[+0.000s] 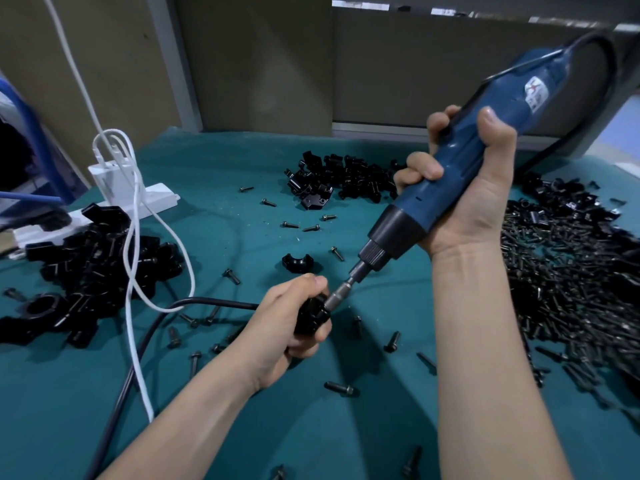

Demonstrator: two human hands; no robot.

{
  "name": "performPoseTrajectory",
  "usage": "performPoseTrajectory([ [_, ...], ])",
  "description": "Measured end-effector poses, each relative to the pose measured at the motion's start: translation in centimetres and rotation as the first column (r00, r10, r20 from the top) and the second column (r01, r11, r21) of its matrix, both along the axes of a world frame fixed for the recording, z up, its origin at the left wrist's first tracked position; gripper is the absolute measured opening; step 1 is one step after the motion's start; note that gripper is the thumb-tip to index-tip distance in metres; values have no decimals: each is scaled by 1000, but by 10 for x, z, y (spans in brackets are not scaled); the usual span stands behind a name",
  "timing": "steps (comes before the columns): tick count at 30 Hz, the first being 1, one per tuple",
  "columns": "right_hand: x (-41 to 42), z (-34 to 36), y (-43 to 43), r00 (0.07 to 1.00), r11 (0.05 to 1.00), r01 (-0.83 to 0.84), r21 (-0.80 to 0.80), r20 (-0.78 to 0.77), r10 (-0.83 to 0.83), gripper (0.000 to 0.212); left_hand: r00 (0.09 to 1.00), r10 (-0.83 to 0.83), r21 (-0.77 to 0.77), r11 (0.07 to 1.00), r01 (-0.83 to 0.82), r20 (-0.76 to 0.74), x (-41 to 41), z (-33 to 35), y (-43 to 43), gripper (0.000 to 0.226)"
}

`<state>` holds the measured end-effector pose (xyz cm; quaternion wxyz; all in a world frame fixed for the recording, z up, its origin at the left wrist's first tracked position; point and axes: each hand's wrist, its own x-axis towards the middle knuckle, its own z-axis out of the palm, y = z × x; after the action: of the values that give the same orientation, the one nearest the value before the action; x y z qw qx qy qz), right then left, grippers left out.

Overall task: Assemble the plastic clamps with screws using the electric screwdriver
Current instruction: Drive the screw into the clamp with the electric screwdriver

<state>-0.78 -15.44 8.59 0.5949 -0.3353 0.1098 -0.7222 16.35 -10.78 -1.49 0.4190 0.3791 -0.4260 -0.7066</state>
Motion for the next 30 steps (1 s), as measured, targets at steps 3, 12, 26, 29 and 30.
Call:
performPoseTrajectory([
  [3,1,0,0,1000,1000,-18,-20,4,19,17,1000,-8,11,1000,8,0,0,1,1,34],
  [12,2,-3,-2,999,999,-35,-29,17,36,16,1000,-22,81,996,24,-22,2,1,0,38],
  [26,7,-5,-6,971,978,-163,-129,157,182,27,982,-112,244,958,148,-155,3,1,-2,43],
  [29,7,-5,-7,965,969,-186,-164,157,212,29,948,-170,343,903,260,-269,0,1,0,39],
  [30,7,-5,-7,960,961,-204,-185,157,234,30,932,-190,375,876,304,-309,-1,1,1,38],
])
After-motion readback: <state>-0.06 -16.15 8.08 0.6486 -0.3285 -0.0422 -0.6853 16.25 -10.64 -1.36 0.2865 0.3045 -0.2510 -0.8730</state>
